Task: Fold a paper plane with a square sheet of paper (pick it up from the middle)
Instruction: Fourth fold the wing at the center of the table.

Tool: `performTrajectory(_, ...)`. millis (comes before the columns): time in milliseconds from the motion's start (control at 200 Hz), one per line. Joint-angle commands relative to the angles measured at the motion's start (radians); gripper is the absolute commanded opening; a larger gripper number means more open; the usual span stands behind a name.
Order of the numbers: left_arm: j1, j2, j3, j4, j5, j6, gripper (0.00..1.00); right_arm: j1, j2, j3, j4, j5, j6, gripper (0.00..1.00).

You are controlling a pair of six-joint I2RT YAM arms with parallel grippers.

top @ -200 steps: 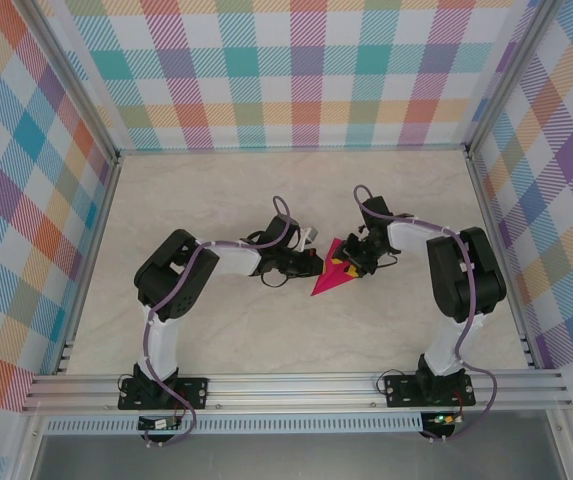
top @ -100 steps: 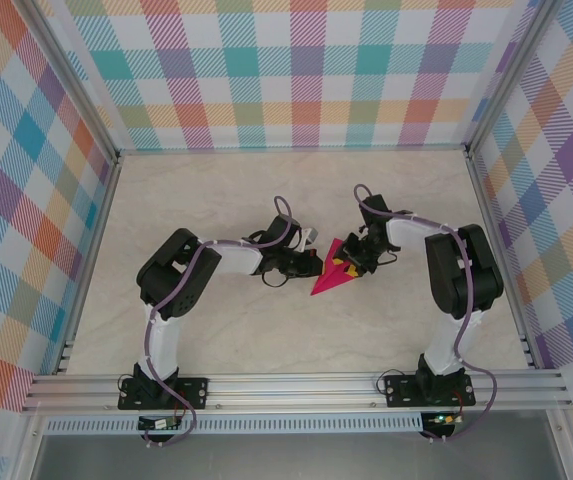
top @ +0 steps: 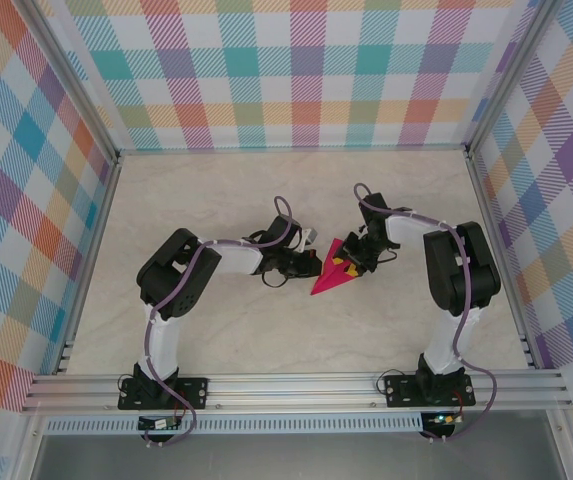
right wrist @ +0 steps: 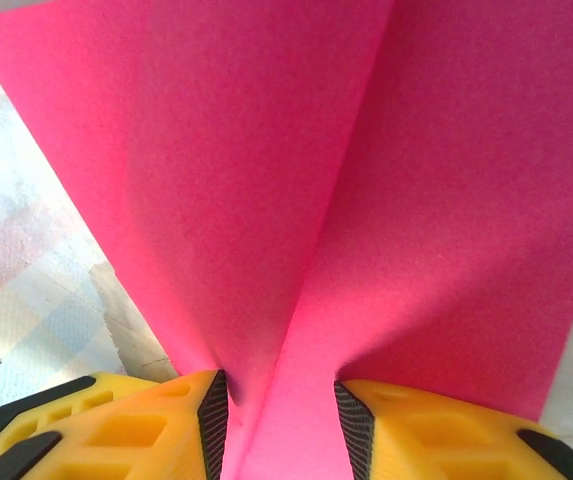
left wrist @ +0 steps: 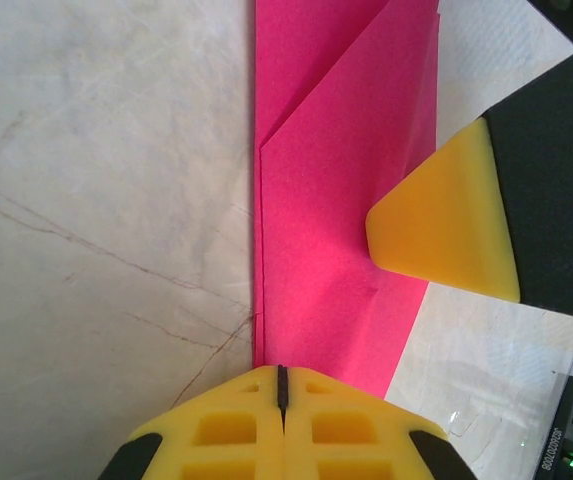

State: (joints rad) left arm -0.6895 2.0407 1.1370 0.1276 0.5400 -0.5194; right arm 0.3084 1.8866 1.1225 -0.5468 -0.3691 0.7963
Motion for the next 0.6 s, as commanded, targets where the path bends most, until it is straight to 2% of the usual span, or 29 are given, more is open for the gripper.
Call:
performTrajectory(0,-0.01,0.013,0.024,-0.039,-0.013,0.024,0.02,0.004,0.109,-0.053,-0.064,0.127,-0.014,0.41)
performTrajectory(595,-0.009,-0.074,0.024,-0.009,-0.013,0.015,0.02,0.026,0.158,-0.027,-0.097,0.187,0.01,0.42)
